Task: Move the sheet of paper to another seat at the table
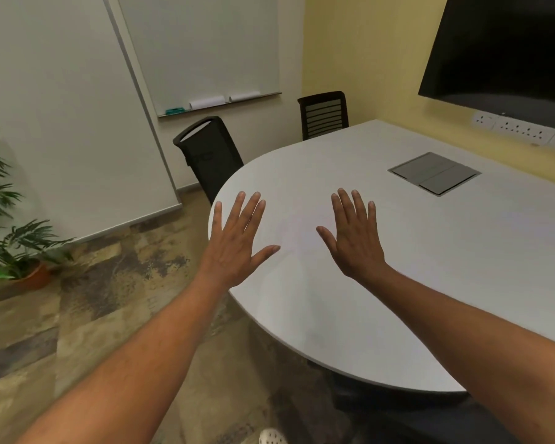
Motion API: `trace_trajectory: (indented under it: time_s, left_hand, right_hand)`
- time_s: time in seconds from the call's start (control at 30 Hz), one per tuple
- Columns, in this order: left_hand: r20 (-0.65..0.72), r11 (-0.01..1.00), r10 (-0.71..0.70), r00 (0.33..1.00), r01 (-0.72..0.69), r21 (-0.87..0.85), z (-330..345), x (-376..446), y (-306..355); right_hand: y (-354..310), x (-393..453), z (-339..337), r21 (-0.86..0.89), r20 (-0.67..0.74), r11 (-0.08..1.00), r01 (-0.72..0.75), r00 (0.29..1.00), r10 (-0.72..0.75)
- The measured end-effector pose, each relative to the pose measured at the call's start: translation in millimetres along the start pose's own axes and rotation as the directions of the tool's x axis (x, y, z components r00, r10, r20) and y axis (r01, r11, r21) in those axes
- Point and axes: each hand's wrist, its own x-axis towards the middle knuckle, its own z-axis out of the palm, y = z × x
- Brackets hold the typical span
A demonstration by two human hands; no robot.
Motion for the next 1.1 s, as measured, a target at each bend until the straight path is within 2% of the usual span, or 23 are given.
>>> trace_trajectory:
  time_s: [0.2,0.47,0.77,0.97,1.1]
  left_hand:
    - [0.009,0.999,0.038,0.999,-0.037,-0.009,30.7,38.6,-58.0]
    - [0.113,0.988,0.151,0.982,-0.152,-0.006,103.1,105.0,-132.1]
    - [0.133,0.949,0.294,0.947,-0.273,-0.155,168.2,191.1,-171.9]
    - [0.087,0.871,0.45,0.889,-0.415,-0.264,231.3,237.7,-193.5]
    - [0.04,0.789,0.549,0.835,-0.503,-0.353,265.6,278.1,-211.9]
  right_hand:
    - [-24.5,38.4,53.8,0.056,-0.018,0.997,-0.055,0.998,0.056]
    - [-44.3,105.9,128.8,0.078,0.02,0.984,-0.163,0.987,0.162]
    - [-39.9,158.1,168.1,0.041,0.058,0.957,-0.287,0.957,0.284]
    - [-42.8,184.1,199.0,-0.06,0.049,0.915,-0.399,0.914,0.402]
    - [-49.9,202.1,209.4,-0.133,0.019,0.845,-0.518,0.851,0.524]
